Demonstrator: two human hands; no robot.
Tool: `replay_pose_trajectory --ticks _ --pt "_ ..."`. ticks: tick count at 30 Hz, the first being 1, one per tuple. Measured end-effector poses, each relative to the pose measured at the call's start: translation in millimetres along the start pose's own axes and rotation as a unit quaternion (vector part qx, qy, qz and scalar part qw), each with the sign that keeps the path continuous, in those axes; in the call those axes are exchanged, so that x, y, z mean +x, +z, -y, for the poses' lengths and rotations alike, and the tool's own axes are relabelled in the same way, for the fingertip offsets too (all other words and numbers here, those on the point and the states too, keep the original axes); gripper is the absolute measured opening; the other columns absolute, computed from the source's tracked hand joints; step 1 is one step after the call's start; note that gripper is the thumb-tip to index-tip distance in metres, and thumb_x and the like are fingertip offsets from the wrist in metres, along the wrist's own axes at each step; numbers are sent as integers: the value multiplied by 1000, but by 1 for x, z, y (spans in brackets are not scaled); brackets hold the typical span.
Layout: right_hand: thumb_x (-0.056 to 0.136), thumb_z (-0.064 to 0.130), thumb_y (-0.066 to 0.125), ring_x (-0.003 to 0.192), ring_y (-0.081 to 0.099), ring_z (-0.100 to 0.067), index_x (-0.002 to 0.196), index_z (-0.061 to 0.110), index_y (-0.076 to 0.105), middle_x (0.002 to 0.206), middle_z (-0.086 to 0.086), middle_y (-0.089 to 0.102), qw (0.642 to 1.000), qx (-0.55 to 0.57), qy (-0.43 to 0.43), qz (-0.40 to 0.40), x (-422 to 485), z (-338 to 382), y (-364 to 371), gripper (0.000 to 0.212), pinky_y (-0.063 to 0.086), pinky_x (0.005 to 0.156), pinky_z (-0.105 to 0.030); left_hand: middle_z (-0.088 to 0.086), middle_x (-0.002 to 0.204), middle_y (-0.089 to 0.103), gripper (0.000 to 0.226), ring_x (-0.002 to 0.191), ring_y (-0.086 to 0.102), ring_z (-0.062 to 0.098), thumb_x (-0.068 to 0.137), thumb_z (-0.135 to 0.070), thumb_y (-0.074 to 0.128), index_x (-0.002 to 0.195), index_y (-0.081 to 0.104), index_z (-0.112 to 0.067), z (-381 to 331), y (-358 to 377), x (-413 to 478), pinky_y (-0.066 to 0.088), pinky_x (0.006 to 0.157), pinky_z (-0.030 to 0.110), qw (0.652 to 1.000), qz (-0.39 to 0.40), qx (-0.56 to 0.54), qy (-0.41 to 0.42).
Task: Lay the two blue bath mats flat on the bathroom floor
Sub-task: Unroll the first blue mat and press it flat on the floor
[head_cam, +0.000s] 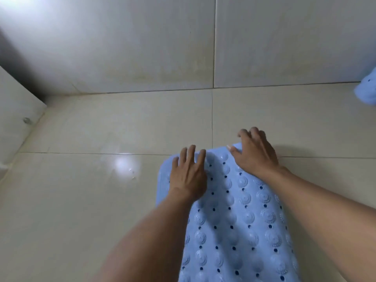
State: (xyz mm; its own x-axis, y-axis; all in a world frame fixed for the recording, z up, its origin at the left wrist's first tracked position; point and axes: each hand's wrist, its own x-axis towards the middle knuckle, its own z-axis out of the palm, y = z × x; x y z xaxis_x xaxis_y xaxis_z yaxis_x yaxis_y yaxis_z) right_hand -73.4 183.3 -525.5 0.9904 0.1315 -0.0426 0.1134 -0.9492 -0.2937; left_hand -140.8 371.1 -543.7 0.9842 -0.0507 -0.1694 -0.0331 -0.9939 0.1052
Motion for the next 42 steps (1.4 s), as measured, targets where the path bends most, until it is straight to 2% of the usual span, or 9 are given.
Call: replay_pose_trajectory --ticks 4,8,17,20,25,29,33,38,42 --pt "88 50 60 122 46 -40 134 9 49 134 -16 49 983 71 138 -95 -47 -5 -6 63 43 97 -49 0 170 -10 63 156 -14 25 103 -56 22 160 2 -38 -25 32 -74 -3 125 50 994 73 -71 -40" --pt "75 67 68 99 71 -29 117 14 67 111 -8 74 853 370 331 161 -82 -28 -21 67 55 91 -42 -8 166 -26 71 151 -29 19 95 -69 5 159 -11 -42 -26 50 -93 -12 123 52 994 67 -81 -39" --pt "61 41 90 91 73 -29 113 14 73 100 -11 79 771 476 308 290 -120 -40 -40 61 59 87 -46 -6 164 -33 75 150 -33 25 95 -74 14 156 -18 -44 -13 38 -98 -8 123 57 985 143 -57 -74" --pt "41 45 98 94 75 -32 120 12 68 103 -11 78 781 457 302 300 -120 -34 -45 90 60 85 -55 -6 159 -40 95 147 -37 27 78 -93 9 154 -24 -45 -10 37 -106 -11 122 57 983 150 -58 -89" --pt "23 72 92 113 64 -34 138 9 34 132 -10 60 866 292 383 136 -121 -42 -48 143 56 93 -50 -2 163 -34 102 150 -32 31 77 -95 16 156 -22 -42 13 32 -97 -5 123 58 976 170 -47 -127" --pt "12 92 74 102 67 -33 116 23 64 117 -8 67 853 305 403 131 -113 -72 -39 125 56 90 -46 6 166 -28 102 152 -26 34 83 -89 20 161 -11 -31 18 22 -102 -4 124 54 987 91 -25 -128" --pt "62 57 88 82 71 -27 112 16 67 101 -8 74 813 401 394 151 -124 -51 -66 68 56 67 -36 -4 166 -27 108 151 -28 32 68 -100 12 157 -13 -46 -14 30 -113 -8 115 72 991 130 -40 -18" --pt "26 62 97 86 72 -25 116 8 63 106 -9 73 831 387 379 125 -124 -63 -69 111 59 78 -39 -9 163 -36 111 148 -36 30 62 -104 25 150 -21 -56 -12 39 -110 -8 111 77 983 181 -30 -30" --pt "66 43 91 78 63 -18 117 9 66 90 -4 68 823 399 370 164 -129 -77 -81 66 46 61 -30 -10 162 -36 111 149 -35 30 62 -104 27 149 -22 -57 -8 37 -106 -7 112 77 980 191 -27 -41"
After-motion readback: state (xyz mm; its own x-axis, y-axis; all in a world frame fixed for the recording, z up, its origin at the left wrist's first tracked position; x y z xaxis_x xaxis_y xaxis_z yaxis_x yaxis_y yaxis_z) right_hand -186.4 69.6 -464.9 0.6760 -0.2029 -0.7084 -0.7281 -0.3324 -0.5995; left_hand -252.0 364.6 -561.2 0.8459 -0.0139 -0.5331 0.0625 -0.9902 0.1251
